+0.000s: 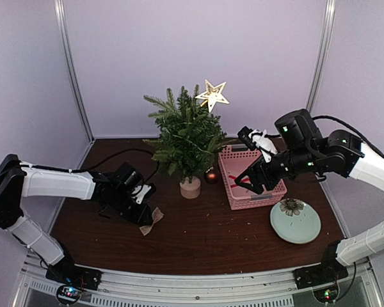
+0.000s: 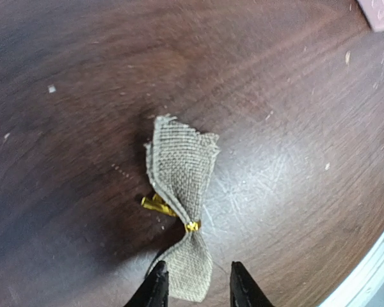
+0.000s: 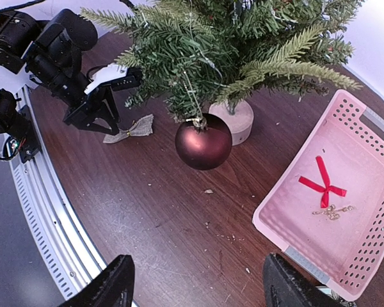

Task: Decorate the small christmas tree

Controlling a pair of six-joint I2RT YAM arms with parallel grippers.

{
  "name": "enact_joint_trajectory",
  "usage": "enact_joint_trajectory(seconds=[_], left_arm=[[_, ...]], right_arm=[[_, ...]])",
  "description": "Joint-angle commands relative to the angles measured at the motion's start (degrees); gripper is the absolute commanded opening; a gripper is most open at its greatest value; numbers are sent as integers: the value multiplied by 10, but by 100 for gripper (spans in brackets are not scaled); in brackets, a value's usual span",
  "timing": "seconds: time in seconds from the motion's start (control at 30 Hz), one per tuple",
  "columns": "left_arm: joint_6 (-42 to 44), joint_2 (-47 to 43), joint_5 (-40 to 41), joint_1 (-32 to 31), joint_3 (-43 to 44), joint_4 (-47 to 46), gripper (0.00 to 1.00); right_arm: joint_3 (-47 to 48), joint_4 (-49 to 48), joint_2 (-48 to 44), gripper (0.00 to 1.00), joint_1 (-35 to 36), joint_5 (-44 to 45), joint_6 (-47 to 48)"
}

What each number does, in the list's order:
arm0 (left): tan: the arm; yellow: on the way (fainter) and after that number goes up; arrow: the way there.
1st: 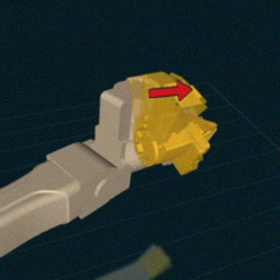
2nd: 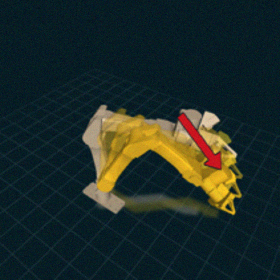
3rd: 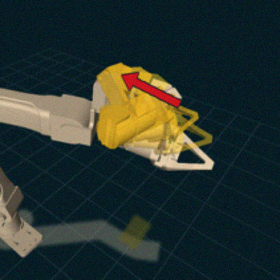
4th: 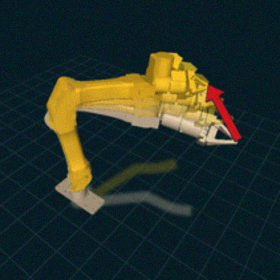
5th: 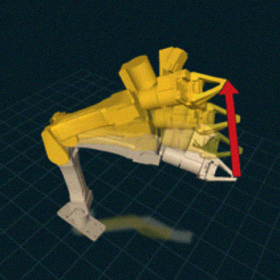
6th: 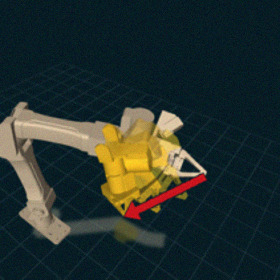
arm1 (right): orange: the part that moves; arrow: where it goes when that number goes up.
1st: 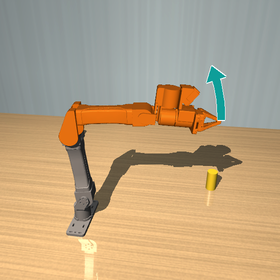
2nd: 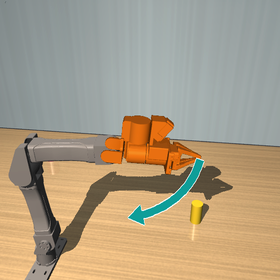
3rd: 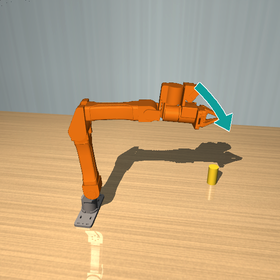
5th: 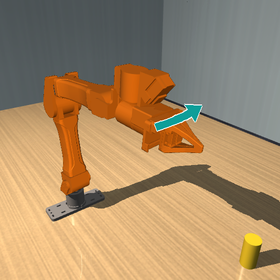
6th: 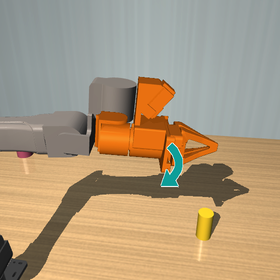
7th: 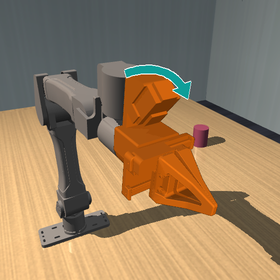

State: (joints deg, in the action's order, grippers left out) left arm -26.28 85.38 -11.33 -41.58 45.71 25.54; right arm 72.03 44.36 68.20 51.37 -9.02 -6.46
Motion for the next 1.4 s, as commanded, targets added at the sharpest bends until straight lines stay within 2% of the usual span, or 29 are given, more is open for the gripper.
enact_joint_trajectory(seconds=[0.0, 0.4, 0.8, 0.9, 1.03, 1.37], left_arm=[[86, 33, -12, 1, 25, 6, 32], [147, 63, 18, 1, 30, 24, 21], [130, 94, 50, -43, -2, 1, 19], [110, 113, 59, -55, 3, -1, 12], [62, 77, 68, -55, -19, -22, 0], [-21, -46, 96, -54, -77, -13, 0]], right_arm=[[-8, 2, -12, 71, -6, -4, -10], [-7, 4, -8, 70, -16, -10, -9], [-8, -1, 4, 70, -33, -17, -8], [-5, 0, 7, 70, -34, -18, -8], [-3, 4, 10, 70, -35, -15, -7], [8, -5, 23, 69, -37, -20, -3]])
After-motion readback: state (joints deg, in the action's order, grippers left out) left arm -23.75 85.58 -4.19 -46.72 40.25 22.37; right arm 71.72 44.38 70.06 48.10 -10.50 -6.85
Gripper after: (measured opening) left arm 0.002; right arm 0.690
